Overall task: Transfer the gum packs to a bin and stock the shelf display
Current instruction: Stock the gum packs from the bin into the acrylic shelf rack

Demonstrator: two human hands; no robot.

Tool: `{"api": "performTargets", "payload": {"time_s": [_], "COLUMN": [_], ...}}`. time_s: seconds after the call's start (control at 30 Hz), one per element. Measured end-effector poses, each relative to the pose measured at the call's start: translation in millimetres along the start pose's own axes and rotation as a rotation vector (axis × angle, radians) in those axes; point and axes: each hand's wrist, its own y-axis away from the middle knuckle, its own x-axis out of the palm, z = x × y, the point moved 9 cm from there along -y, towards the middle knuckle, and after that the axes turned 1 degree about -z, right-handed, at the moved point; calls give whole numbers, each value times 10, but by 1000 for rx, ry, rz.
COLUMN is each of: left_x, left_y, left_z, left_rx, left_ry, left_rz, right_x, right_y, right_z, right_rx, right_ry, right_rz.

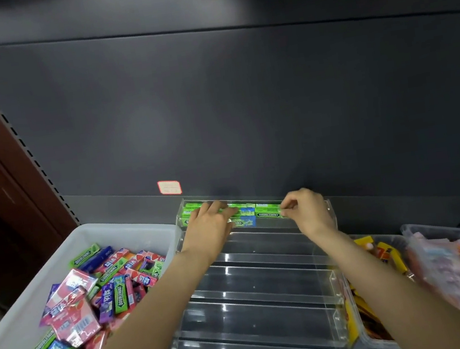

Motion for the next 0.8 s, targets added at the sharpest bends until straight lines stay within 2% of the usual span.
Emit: {"api": "performTargets", "payload": {"time_s": [0.17, 0.27, 0.4, 0.5, 0.6, 0.7, 0.8], "left_x": [-38, -112, -283, -371, -309, -155, 66], "left_y": [22, 82, 328, 616, 902, 1188, 1448], "left_z": [-18, -1, 277, 737, 1349, 2001, 2550], "left_rx": [-7, -16, -81, -178, -299, -411, -478], "left_ry": [16, 63, 181, 270, 299, 287, 224], "left_rz": [9, -24, -130, -194, -169, -96, 54], "right_x": [44, 25, 182, 451, 854, 1281, 1760], "right_y": [-14, 39, 174, 326, 473, 575, 658], "right_z": [-5, 185, 676, 1113, 1560, 1978, 2308], "right_rx": [10, -73, -195, -253, -313, -340, -336], "right_ry": [19, 114, -39, -212, -265, -271, -207], "right_rz": [-9, -83, -51, 32, 139, 223, 307]}}
